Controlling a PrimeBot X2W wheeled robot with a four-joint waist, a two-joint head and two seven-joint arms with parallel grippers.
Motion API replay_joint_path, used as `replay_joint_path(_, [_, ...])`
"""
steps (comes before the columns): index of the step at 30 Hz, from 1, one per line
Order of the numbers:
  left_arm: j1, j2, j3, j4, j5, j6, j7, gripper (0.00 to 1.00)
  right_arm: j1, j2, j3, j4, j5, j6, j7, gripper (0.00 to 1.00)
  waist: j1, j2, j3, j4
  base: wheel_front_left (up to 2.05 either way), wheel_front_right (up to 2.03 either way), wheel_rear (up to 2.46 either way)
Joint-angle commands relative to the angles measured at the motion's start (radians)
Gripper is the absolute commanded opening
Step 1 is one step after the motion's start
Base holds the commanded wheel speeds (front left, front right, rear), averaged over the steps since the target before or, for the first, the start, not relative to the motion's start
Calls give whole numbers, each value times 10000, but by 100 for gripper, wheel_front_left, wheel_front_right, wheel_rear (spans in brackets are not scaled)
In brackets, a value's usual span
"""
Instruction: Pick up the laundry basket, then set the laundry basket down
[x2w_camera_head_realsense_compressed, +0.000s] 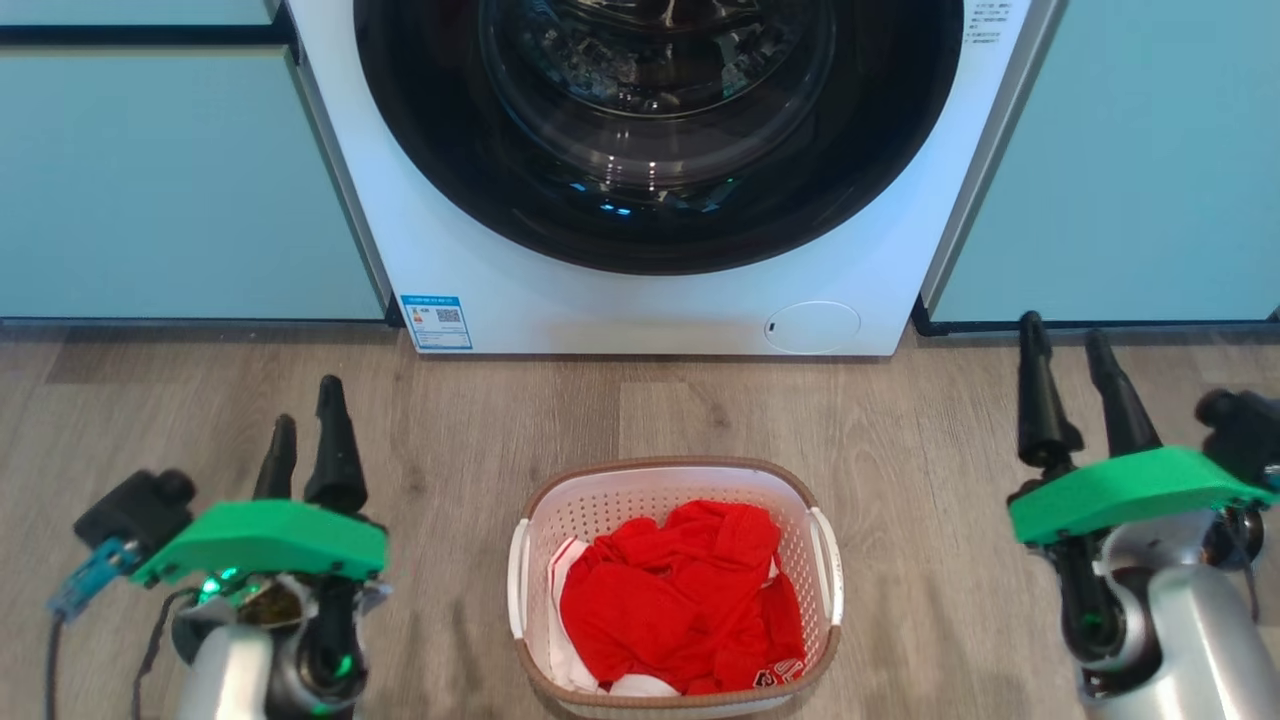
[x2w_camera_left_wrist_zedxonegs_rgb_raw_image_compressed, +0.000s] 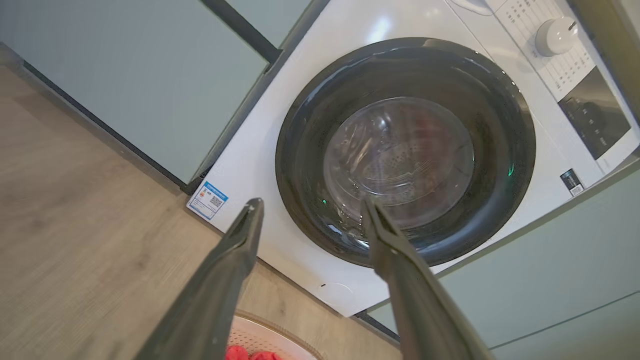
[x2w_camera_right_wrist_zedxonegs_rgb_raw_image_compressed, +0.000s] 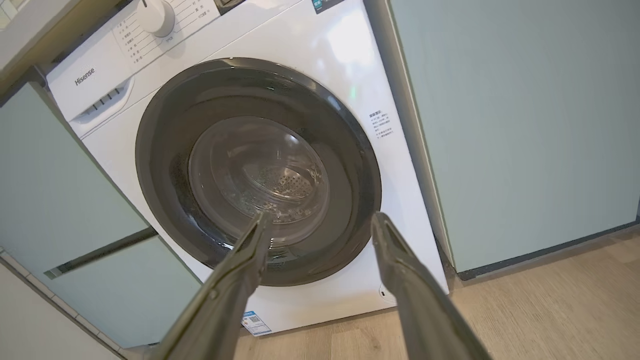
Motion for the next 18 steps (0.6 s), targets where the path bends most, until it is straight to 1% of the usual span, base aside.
replay_joint_path(1, [-717, 108, -28, -497, 572, 339, -131, 100, -586, -201, 256, -464, -472, 40, -163, 100, 0, 0, -9, 8, 0, 0, 0])
replay_joint_path(2, [-754, 109, -323, -500, 916, 695, -190, 100, -580, -184, 334, -488, -753, 42, -221, 100, 0, 0, -25, 11, 0, 0, 0])
replay_joint_path(5, [-796, 110, -688, -397, 1504, 1054, -278, 100, -582, -160, 416, -525, -1146, 43, -309, 100, 0, 0, -50, 5, 0, 0, 0])
replay_joint_path(7, [-804, 111, -900, -249, 1768, 1183, -337, 100, -573, -225, 540, -508, -1461, 44, -368, 100, 0, 0, -70, -3, 0, 0, 0])
replay_joint_path(10, [-921, 113, -1190, -164, 2389, 1098, -425, 100, -570, -268, 684, -491, -1896, 46, -456, 100, 0, 0, -85, -12, 0, 0, 0])
replay_joint_path(13, [-1027, 160, -1517, -174, 3235, 1208, -513, 100, -569, -279, 768, -507, -2302, 48, -544, 100, 0, 0, -95, -19, 0, 0, 0])
replay_joint_path(15, [-1114, 285, -1882, -186, 3808, 1408, -572, 100, -562, -283, 823, -514, -2573, 49, -603, 100, 0, 0, -102, -23, 0, 0, 0])
replay_joint_path(18, [-1256, 539, -2531, -183, 4566, 1999, -660, 100, -579, -337, 956, -541, -3009, 51, -691, 100, 0, 0, -119, -25, 0, 0, 0])
